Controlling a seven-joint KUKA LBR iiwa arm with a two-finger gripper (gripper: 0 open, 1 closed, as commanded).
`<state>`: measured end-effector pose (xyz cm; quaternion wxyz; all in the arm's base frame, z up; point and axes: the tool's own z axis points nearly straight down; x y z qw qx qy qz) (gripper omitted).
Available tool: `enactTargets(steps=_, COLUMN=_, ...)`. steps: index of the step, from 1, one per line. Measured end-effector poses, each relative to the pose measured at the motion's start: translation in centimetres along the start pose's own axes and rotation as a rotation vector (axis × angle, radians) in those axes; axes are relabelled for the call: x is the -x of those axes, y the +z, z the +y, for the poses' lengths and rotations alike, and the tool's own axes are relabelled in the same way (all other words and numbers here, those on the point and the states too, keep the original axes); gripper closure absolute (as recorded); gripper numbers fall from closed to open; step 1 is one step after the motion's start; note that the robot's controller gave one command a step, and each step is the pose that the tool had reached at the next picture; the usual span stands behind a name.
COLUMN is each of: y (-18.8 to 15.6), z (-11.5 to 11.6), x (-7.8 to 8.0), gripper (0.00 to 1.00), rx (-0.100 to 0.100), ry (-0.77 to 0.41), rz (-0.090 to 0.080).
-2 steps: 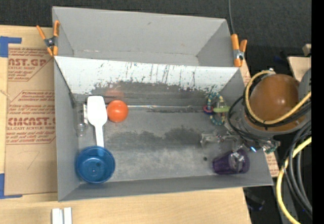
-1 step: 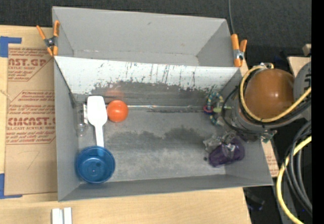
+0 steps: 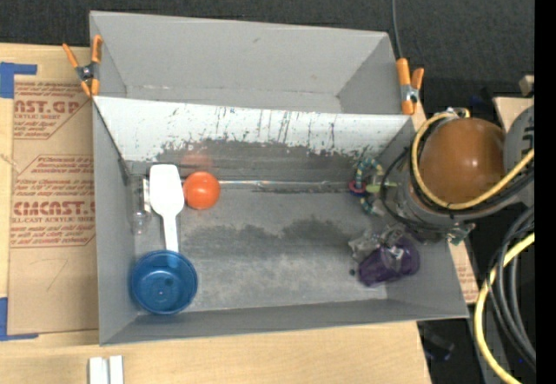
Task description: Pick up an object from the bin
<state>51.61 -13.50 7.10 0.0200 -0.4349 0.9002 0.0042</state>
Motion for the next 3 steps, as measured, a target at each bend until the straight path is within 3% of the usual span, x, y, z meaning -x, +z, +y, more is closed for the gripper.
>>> enactTargets(steps=1, y=-8.2, z=-1.0, x=0.4, gripper=1.00, rx=-0.007, ry=-0.018, rz=-0.005)
enactTargets(steps=2, y=-12.1, z=-0.6, x=0.8, gripper=1.00, rx=-0.004, ry=-0.002, rz=-0.004)
enactTargets(steps=3, y=-21.8, z=-2.6, x=1.5, gripper=1.00, rx=-0.005, ry=-0.023, rz=-0.007)
